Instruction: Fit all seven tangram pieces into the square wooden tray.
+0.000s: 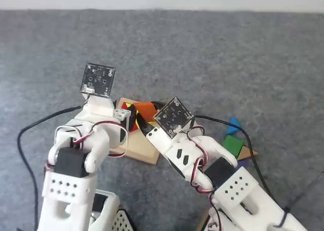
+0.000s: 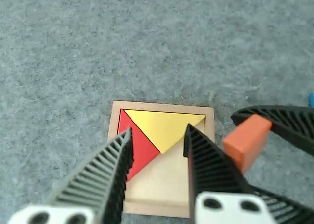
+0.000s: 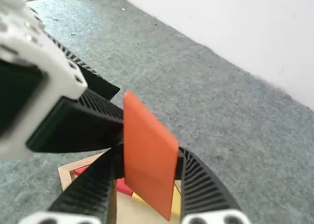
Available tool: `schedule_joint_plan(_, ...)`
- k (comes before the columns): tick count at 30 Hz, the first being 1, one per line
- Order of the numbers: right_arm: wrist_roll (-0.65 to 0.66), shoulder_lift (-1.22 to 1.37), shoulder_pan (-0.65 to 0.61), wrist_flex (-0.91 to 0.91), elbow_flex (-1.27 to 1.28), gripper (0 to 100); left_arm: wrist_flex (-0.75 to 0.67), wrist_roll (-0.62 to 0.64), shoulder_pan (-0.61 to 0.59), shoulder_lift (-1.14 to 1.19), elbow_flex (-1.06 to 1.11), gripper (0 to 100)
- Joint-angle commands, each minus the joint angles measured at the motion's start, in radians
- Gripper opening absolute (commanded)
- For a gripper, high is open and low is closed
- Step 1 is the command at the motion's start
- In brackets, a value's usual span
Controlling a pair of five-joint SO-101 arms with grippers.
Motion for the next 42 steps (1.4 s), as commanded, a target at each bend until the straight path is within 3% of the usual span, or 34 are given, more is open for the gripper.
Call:
schedule_joint_plan(1,0.021,-0.038,-0.018,0.002,-0.006,0.7,0.005,-0.020,0.023,0.000,-0.053,17)
schedule_joint_plan(8,0.021,-0.045,-0.018,0.065,-0.006,0.7,0.025,-0.063,0.064,-0.014,-0.054,17)
schedule_joint_plan(13,0.021,-0.045,-0.030,0.099,0.003,0.7,0.057,-0.089,0.137,-0.186,-0.010,17)
schedule_joint_plan(19,0.023,-0.047,-0.053,0.107,0.015,0.7,0.066,-0.107,0.138,-0.354,0.071,17)
schedule_joint_plan(30,0.023,-0.047,-0.050,0.102,0.020,0.7,0.084,-0.120,0.138,-0.298,0.067,19)
schedule_joint_plan(32,0.015,-0.047,-0.030,0.097,0.020,0.7,0.123,-0.104,0.109,-0.315,0.039,19)
schedule_joint_plan(36,0.009,-0.047,0.035,0.094,0.020,0.7,0.146,-0.115,-0.064,-0.396,0.031,19)
schedule_joint_plan(42,-0.112,-0.047,0.079,0.007,0.000,0.7,0.095,-0.163,-0.118,-0.439,0.133,19)
